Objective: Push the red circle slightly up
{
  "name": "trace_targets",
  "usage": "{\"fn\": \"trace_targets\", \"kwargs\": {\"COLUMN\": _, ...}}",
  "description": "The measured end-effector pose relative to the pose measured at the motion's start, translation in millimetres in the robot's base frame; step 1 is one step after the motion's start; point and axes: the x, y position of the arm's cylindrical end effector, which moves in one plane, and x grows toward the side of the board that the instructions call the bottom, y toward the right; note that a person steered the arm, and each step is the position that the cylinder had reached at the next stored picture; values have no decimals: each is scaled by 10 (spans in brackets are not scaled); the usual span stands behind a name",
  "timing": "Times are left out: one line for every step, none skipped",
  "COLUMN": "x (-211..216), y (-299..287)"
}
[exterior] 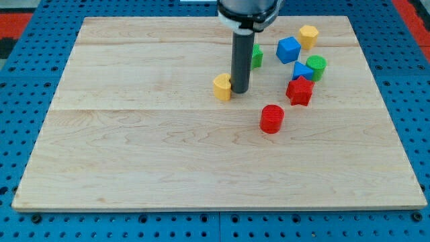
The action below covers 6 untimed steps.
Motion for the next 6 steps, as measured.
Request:
{"fn": "trace_targets", "kwargs": {"x": 871, "y": -334}}
{"fn": "trace_targets", "kwargs": {"x": 1200, "y": -99}}
{"fn": "trace_targets", "kwargs": {"x": 877, "y": 438}}
{"fn": "trace_targets", "kwargs": {"x": 422, "y": 784}}
{"fn": "trace_targets", "kwargs": {"x": -45, "y": 765}}
{"fn": "trace_targets", "kwargs": {"x": -36, "y": 729}}
